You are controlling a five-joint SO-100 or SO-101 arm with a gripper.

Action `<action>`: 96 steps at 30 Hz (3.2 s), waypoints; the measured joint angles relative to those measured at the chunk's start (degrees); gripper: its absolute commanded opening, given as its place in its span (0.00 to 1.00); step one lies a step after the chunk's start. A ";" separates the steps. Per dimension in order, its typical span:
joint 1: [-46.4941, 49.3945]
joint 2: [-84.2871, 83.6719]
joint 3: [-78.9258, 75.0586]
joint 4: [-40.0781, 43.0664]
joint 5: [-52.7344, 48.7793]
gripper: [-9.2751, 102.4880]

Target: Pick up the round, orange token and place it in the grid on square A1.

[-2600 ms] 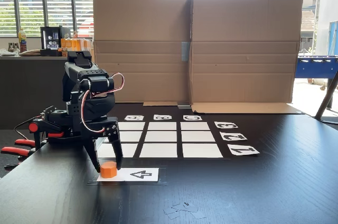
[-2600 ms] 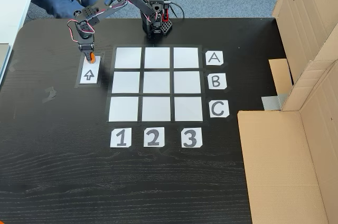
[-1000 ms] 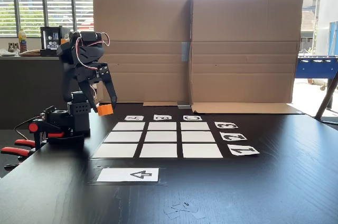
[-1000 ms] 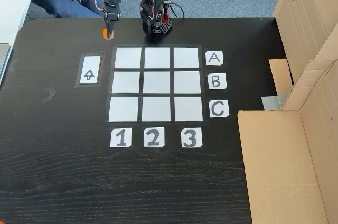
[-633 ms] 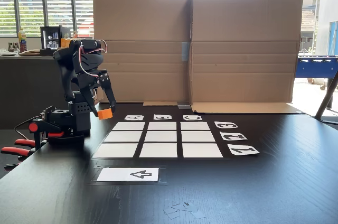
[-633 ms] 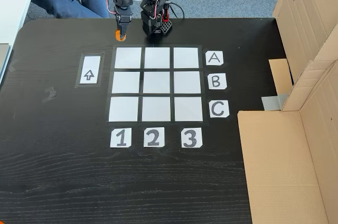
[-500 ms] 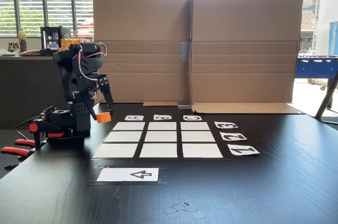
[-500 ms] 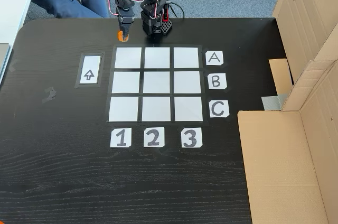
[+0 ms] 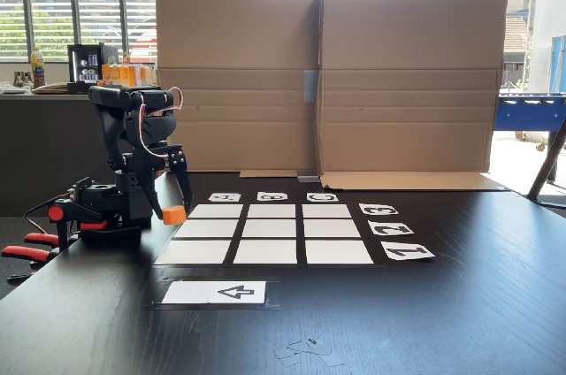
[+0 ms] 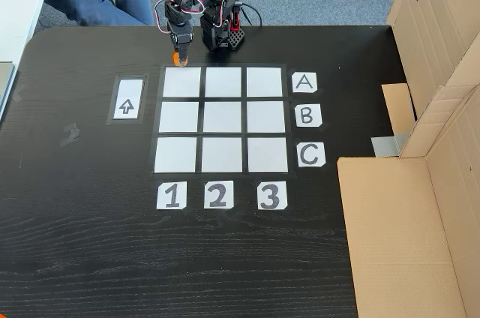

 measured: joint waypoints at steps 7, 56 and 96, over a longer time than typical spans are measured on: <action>0.09 -6.06 1.14 -5.27 -0.53 0.17; -3.96 -22.94 -1.58 -18.46 -1.76 0.18; 0.26 -23.64 -12.22 -16.44 -2.11 0.37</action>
